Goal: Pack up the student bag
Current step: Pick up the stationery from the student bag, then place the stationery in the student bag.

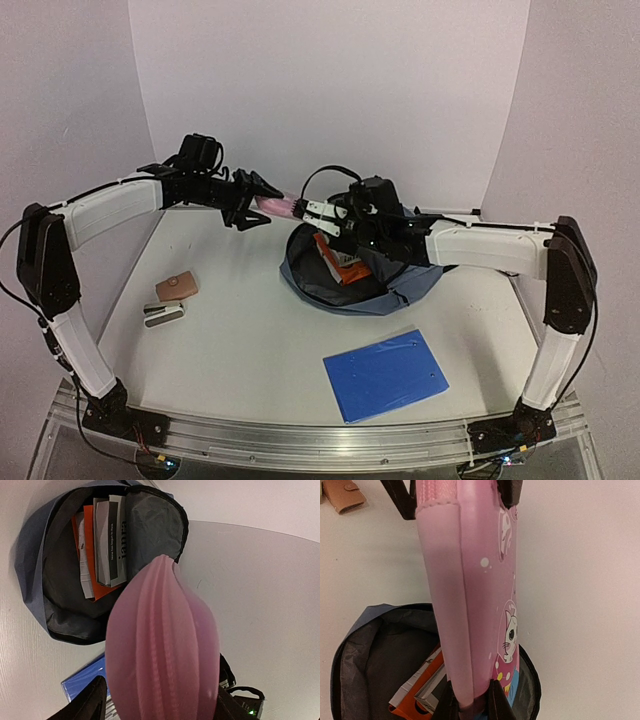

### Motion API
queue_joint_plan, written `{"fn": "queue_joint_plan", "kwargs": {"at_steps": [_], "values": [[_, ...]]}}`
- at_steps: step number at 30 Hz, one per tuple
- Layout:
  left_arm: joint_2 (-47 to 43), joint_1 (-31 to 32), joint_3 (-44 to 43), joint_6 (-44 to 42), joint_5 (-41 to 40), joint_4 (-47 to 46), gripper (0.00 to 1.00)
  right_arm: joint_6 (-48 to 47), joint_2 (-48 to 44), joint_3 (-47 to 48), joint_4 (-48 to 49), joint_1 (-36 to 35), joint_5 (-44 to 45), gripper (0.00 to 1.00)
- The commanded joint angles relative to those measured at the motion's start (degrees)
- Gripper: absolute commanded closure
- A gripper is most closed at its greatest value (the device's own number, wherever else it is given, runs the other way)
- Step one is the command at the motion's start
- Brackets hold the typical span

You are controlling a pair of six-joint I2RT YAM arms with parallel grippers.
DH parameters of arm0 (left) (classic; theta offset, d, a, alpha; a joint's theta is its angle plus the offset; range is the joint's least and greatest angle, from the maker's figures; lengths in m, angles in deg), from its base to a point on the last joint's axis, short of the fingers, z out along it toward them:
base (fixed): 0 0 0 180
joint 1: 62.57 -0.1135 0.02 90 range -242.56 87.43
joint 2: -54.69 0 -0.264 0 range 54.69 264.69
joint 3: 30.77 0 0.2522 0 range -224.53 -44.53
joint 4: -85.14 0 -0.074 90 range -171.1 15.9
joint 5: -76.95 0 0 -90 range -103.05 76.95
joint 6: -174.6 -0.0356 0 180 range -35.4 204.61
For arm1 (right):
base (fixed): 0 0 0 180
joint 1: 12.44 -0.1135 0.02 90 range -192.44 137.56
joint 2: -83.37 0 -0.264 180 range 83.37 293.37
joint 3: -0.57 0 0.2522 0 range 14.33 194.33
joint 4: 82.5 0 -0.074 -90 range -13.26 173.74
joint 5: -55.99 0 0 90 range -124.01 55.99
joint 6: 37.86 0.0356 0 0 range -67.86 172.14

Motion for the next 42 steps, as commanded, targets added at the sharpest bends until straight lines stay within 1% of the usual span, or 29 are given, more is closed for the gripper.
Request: {"fn": "queue_joint_plan", "kwargs": {"at_steps": [1,2,3,4,5,6,7,8,9,11,14,17,22,26,31,33,35,36,37,39,40,42], "values": [[0.89,-0.31,-2.31,-1.81,2.01,0.52,0.55,-1.48,-4.21,-1.09,5.06,-0.59,-2.40,1.00],[0.90,-0.34,-1.99,-1.94,2.59,0.11,0.63,-1.28,-4.21,-1.06,5.01,-0.58,-2.13,1.00],[0.67,-0.37,-1.40,-2.20,3.13,-0.34,0.75,-0.90,-4.21,-1.12,4.78,-0.61,-1.98,0.98],[0.35,-0.36,-0.64,-2.99,3.31,-0.55,0.88,-0.04,-4.11,-0.96,3.88,-0.62,-1.51,0.88],[-0.18,-0.35,-0.04,-3.70,3.30,-0.71,0.97,1.07,-3.95,-0.26,2.50,-0.63,-0.81,0.73],[-0.83,-0.35,0.86,-4.29,2.96,-0.74,0.99,3.31,-3.75,0.78,-0.31,-0.48,-0.21,0.50],[-1.57,-0.40,1.96,-4.88,2.60,-0.92,1.00,6.27,-3.55,1.70,-3.85,-0.25,0.31,0.31],[-2.29,-0.44,2.99,-5.49,2.16,-1.23,1.00,9.75,-3.39,3.05,-7.87,0.16,0.14,0.23],[-3.28,-0.44,4.35,-5.88,1.66,-1.66,1.00,12.29,-3.29,4.00,-12.07,0.75,-0.23,0.20],[-5.32,-0.44,7.29,-6.42,0.61,-3.37,1.00,17.53,-3.32,5.24,-17.99,2.02,-1.08,0.18],[-8.95,-0.52,13.08,-5.81,-1.85,-7.10,1.00,23.30,-2.47,6.77,-24.91,4.15,-2.69,0.18],[-12.14,-0.53,17.61,-5.13,-4.25,-10.85,1.00,27.54,0.13,8.84,-29.19,5.31,-1.63,0.18],[-15.82,-0.44,22.07,-7.09,-7.60,-16.08,1.00,31.90,6.30,12.90,-31.87,8.54,1.16,0.19],[-18.21,-0.42,25.38,-8.51,-10.44,-18.67,1.00,35.20,10.27,16.40,-34.75,11.02,-0.76,0.21],[-19.92,0.90,29.14,-8.43,-14.60,-23.99,1.00,38.10,11.85,17.91,-36.04,11.23,-4.93,0.21],[-20.36,2.91,29.49,-10.50,-17.10,-24.29,1.00,38.54,13.17,18.21,-36.10,11.22,-2.80,0.25],[-20.94,5.59,30.04,-12.78,-20.32,-25.18,1.00,38.60,14.24,18.62,-36.14,11.28,0.64,0.33],[-21.07,6.64,30.46,-14.05,-21.49,-25.51,1.00,38.87,14.25,18.87,-36.21,11.39,1.34,0.41],[-21.08,7.57,31.00,-15.26,-22.18,-25.97,1.00,39.37,13.98,19.25,-36.38,11.48,1.57,0.51],[-20.72,8.79,32.52,-16.59,-22.34,-27.71,1.00,40.44,12.55,20.62,-37.05,11.58,-0.92,0.75],[-20.41,9.03,33.35,-17.00,-22.32,-28.70,1.00,41.07,11.68,21.20,-37.47,11.58,-2.42,0.86],[-19.42,9.68,34.93,-17.93,-22.47,-32.33,1.00,42.62,10.34,22.86,-38.34,11.58,-5.49,0.99]]}}
